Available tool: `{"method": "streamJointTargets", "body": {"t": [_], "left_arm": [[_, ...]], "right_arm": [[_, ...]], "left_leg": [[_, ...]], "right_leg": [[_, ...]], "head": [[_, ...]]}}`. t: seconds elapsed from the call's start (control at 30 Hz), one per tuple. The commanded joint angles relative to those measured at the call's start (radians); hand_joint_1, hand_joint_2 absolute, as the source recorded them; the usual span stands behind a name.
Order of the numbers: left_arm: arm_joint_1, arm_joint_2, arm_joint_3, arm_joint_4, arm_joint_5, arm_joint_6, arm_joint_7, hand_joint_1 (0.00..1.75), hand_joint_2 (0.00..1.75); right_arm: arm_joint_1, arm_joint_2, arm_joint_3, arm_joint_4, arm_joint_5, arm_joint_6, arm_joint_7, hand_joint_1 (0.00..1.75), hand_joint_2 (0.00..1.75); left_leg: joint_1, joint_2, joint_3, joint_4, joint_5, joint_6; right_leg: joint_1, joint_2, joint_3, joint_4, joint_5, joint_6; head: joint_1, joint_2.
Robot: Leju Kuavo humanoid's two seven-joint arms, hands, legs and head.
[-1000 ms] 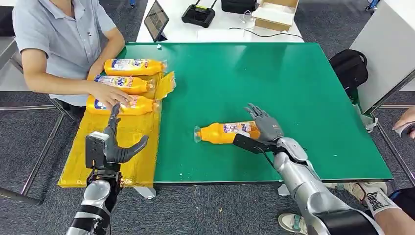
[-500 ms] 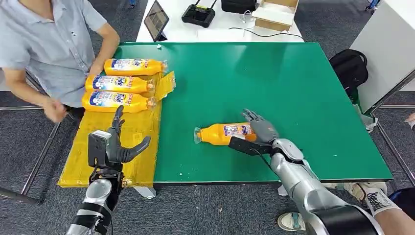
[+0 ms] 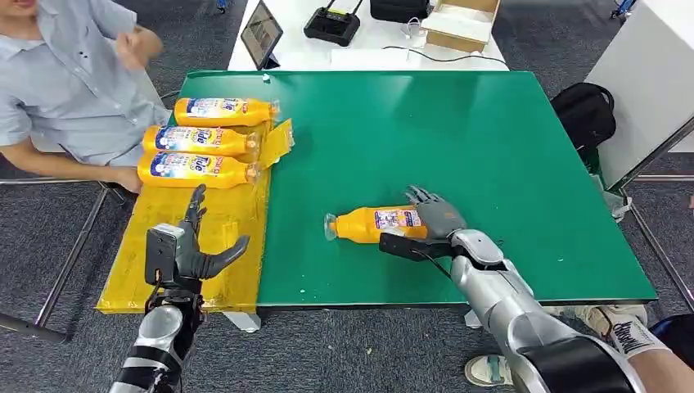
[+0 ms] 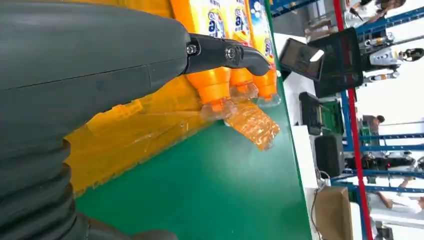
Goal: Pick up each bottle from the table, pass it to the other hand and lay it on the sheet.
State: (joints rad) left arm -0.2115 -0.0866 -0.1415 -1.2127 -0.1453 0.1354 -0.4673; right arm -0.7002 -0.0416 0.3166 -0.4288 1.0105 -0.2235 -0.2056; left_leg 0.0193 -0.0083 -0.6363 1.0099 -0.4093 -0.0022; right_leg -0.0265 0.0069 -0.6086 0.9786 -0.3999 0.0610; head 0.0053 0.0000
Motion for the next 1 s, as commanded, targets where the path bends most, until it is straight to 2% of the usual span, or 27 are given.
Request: {"method": "streamJointTargets", "body": {"t": [0.03,0.13,0.2,0.37,0.47,0.6,0.7,0.8,0.9,1.0], "left_arm": [[-0.019,0.018,0.013,0.015,-0.010,-0.010,0.007,0.00,1.75],[-0.019,0.018,0.013,0.015,-0.010,-0.010,0.007,0.00,1.75],[-0.021,0.018,0.015,0.016,-0.010,-0.011,0.007,0.00,1.75],[-0.018,0.022,0.014,0.012,-0.018,-0.016,0.006,0.00,1.75],[-0.021,0.024,0.019,0.015,-0.024,-0.015,0.006,0.00,1.75],[0.000,0.021,0.020,-0.015,-0.032,-0.014,0.005,0.00,1.75],[0.017,0.013,0.017,-0.027,-0.031,-0.016,0.005,0.00,1.75],[0.022,0.011,0.016,-0.026,-0.030,-0.016,0.001,0.00,1.75],[0.063,-0.005,0.038,-0.076,0.000,-0.004,-0.030,0.00,1.75],[0.068,-0.005,0.036,-0.083,0.000,-0.005,-0.030,0.00,1.75]], "right_arm": [[-0.061,-0.018,0.053,0.063,-0.004,0.028,0.003,1.36,1.75],[-0.061,-0.018,0.053,0.063,-0.004,0.028,0.003,1.36,1.75],[-0.062,-0.015,0.053,0.067,-0.008,0.046,0.002,1.73,1.75],[-0.080,-0.019,0.083,0.090,0.007,0.117,0.032,1.57,1.75],[-0.086,-0.022,0.086,0.088,0.004,0.115,0.035,1.69,1.75],[-0.060,-0.021,0.080,0.074,-0.012,0.108,0.016,1.75,1.75],[-0.031,-0.029,0.038,0.063,-0.097,0.172,-0.059,1.75,1.75],[-0.020,-0.036,0.028,0.060,-0.124,0.183,-0.086,1.75,1.75],[0.060,-0.035,-0.060,-0.015,-0.256,0.118,-0.219,1.71,1.75],[0.073,-0.034,-0.061,-0.019,-0.259,0.113,-0.224,1.71,1.75]], "left_leg": [[0.000,0.001,0.001,0.000,-0.001,0.001],[0.000,0.001,0.003,0.000,-0.001,0.001],[0.000,0.001,0.003,0.000,-0.001,0.001],[0.000,0.001,0.003,0.000,-0.001,0.001],[0.000,0.001,0.003,0.000,-0.001,0.001],[0.001,0.001,0.005,0.000,-0.002,0.001],[0.000,0.000,0.003,-0.001,-0.001,0.001],[0.001,-0.001,0.004,-0.001,-0.001,0.001],[0.001,-0.001,0.005,-0.001,-0.001,0.001],[0.001,-0.001,0.004,-0.001,-0.001,0.000]], "right_leg": [[0.000,0.000,0.001,0.000,0.000,-0.002],[0.001,0.000,0.003,0.000,-0.001,-0.002],[0.001,0.000,0.003,0.000,-0.001,-0.003],[0.001,0.000,0.003,0.000,-0.001,-0.002],[0.001,0.000,0.002,0.000,-0.001,-0.002],[0.001,-0.001,0.005,-0.001,-0.002,-0.003],[0.001,-0.001,0.003,-0.001,-0.001,-0.002],[0.001,-0.002,0.005,-0.002,-0.001,-0.002],[0.002,-0.002,0.006,-0.003,-0.001,-0.002],[0.002,-0.002,0.004,-0.002,-0.001,-0.002]], "head": [[0.000,0.000],[0.000,0.000],[0.000,0.000],[0.000,0.000],[0.000,0.000],[0.000,0.000],[0.000,0.000],[0.000,0.000],[0.000,0.000],[0.000,0.000]]}}
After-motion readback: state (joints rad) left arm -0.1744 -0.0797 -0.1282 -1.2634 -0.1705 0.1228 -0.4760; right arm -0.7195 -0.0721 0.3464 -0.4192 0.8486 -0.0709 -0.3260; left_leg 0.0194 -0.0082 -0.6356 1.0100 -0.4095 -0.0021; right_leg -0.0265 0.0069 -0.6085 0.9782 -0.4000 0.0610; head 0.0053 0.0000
